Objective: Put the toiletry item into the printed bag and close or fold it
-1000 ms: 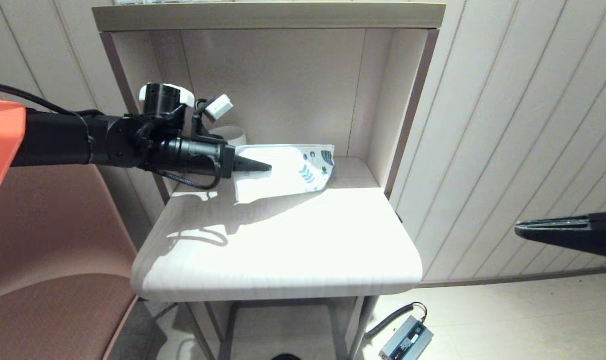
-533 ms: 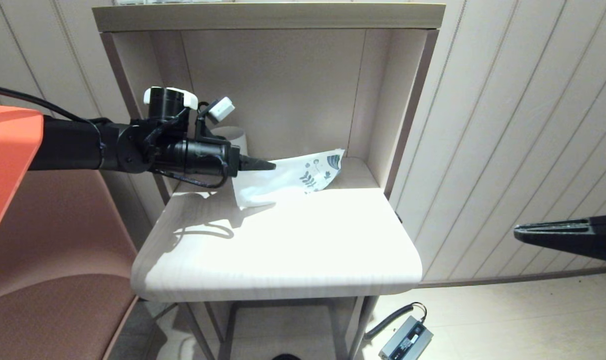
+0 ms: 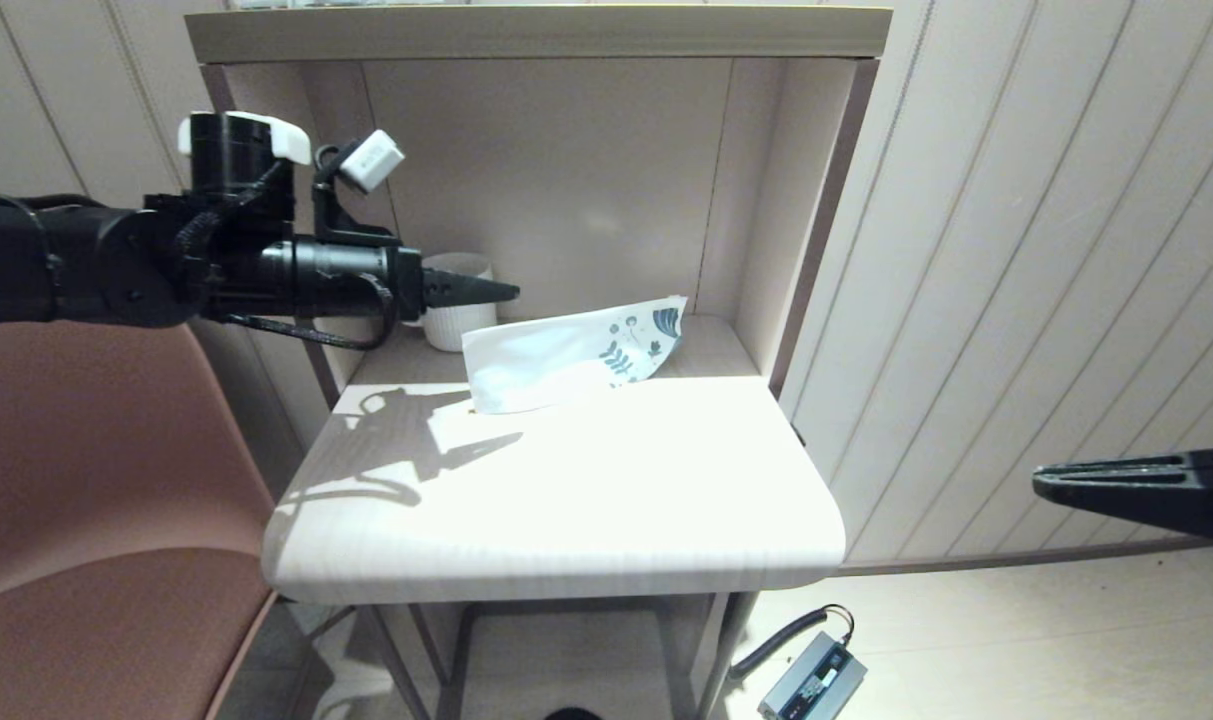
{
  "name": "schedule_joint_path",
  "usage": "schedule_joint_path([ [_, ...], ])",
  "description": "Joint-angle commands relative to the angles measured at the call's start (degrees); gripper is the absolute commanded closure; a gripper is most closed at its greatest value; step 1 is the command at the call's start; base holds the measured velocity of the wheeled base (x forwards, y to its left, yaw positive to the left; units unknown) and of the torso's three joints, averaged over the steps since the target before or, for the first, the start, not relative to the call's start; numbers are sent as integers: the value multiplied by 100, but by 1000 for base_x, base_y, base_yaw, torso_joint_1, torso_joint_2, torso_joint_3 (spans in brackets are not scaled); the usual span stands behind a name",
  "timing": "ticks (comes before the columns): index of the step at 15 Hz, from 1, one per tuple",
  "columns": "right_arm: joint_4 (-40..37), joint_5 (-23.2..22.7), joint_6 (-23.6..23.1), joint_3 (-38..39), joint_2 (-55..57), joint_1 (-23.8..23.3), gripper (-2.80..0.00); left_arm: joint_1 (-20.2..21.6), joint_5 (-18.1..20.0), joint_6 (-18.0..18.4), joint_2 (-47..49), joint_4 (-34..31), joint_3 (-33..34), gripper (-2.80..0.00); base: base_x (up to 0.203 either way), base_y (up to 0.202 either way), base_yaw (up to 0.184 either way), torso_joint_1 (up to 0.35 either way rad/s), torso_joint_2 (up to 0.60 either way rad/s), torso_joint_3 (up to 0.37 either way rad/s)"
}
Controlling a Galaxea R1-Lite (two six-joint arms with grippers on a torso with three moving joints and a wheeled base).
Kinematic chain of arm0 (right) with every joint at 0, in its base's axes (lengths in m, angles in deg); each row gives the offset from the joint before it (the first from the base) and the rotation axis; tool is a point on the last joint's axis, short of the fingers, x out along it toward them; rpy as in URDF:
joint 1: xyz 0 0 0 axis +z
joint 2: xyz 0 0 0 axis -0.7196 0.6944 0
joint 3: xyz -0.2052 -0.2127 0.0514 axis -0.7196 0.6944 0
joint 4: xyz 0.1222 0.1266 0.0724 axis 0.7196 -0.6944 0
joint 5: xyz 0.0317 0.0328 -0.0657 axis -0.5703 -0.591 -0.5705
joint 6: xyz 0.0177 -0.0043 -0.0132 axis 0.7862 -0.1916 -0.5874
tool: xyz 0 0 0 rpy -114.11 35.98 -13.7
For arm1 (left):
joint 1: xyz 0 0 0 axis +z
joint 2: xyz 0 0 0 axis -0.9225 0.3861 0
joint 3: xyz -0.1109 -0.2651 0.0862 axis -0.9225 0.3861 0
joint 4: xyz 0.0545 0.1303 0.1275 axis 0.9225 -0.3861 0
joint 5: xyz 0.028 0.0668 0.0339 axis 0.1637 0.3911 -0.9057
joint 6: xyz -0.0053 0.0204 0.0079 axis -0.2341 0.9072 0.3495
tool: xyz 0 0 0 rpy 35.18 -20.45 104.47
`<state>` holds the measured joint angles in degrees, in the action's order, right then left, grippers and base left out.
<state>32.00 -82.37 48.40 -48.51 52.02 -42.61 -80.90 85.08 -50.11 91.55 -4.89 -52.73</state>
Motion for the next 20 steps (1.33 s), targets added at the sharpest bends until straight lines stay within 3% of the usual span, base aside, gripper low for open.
schedule_joint_path([
  [1,-3,-29,-11,-10,-44,1,0,50,61,-4,-1117,25,688,-280,0,0,0,0,0,0],
  [2,-3,-54,-3,-10,-44,10,0,49,78,-5,-1506,29,1047,0,0,0,0,0,0,0],
  [5,-14,-56,31,12,-164,-25,0,17,27,11,-2920,12,2291,0,0,0,0,0,0,0],
  [7,-66,88,121,186,-432,-214,0,15,-433,18,-4049,-202,2985,0,0,0,0,0,0,0],
  [11,229,800,548,1851,-1844,-1209,0,14,-2763,36,-6198,-1052,4367,0,0,0,0,0,0,0],
  [14,1155,1134,626,3591,-3224,-1867,0,16,-3974,45,-7469,-1208,5807,0,0,0,0,0,0,0],
  [16,1512,1241,640,4608,-4001,-1983,0,22,-4830,54,-7947,-1157,6606,0,0,0,0,0,0,0],
  [18,1705,1303,686,5206,-4548,-1797,0,24,-5691,149,-8348,-939,7149,0,0,0,0,0,0,0],
  [20,1800,1348,994,5321,-4711,-1598,0,39,-6159,382,-8872,-869,7456,0,0,0,0,0,0,0],
])
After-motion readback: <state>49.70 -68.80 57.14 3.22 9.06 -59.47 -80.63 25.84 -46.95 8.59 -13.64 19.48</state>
